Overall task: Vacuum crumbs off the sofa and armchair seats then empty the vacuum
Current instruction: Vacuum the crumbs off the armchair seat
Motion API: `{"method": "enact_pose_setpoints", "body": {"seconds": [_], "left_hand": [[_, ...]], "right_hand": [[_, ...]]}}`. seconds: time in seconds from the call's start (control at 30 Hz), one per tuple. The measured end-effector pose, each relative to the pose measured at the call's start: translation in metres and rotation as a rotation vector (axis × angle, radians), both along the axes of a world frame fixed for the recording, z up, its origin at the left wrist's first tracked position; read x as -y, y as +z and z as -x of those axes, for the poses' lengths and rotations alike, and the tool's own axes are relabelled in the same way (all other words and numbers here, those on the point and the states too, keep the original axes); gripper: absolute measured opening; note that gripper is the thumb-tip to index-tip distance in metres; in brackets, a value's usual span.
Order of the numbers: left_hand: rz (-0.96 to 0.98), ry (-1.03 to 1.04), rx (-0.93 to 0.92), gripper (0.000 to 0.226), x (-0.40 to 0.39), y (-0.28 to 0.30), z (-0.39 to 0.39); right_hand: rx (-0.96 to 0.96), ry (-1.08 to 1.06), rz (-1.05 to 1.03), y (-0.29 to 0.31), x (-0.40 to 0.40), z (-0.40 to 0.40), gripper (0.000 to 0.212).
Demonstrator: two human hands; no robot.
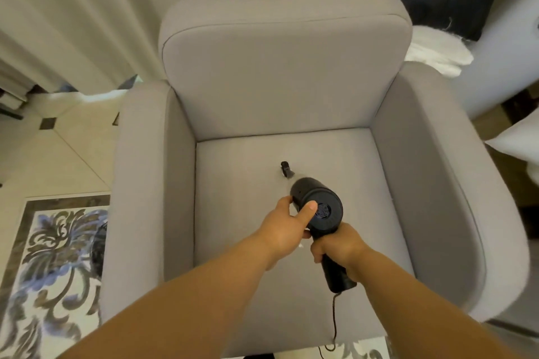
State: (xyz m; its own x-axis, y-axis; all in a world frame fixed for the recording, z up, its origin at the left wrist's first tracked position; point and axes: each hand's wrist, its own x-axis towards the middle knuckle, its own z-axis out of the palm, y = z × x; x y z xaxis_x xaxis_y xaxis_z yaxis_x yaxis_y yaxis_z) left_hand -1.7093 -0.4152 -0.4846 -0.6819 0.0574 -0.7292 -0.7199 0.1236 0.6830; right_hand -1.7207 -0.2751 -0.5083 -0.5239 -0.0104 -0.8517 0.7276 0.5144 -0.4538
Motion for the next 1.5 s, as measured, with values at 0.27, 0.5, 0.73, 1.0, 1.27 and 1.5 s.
{"method": "enact_pose_setpoints", "body": {"seconds": [0.27,0.5,0.73,1.0,1.27,1.5], "left_hand": [[-0.036,0.056,0.043,0.067,-0.01,0.031,-0.029],[-0.043,0.103,-0.056,0.067,-0.008,0.022,0.02],[0.015,0.081,-0.025,0.064,0.01,0.008,0.018],[0.005,0.105,0.038,0.06,-0.014,0.028,-0.04],[0.009,0.181,-0.052,0.064,-0.051,0.05,-0.022],[-0.002,0.213,-0.049,0.063,-0.076,0.021,0.005]], "right_hand": [[0.037,0.123,-0.006,0.038,-0.017,-0.021,0.025],[-0.079,0.063,-0.017,0.027,-0.008,0.03,0.03],[-0.015,0.072,0.001,0.003,0.011,0.029,0.029],[0.066,0.165,0.004,0.023,-0.016,-0.021,0.025],[-0.076,0.14,0.041,0.044,-0.049,0.0,0.029],[-0.089,0.148,0.02,0.012,-0.067,0.03,0.032]]}}
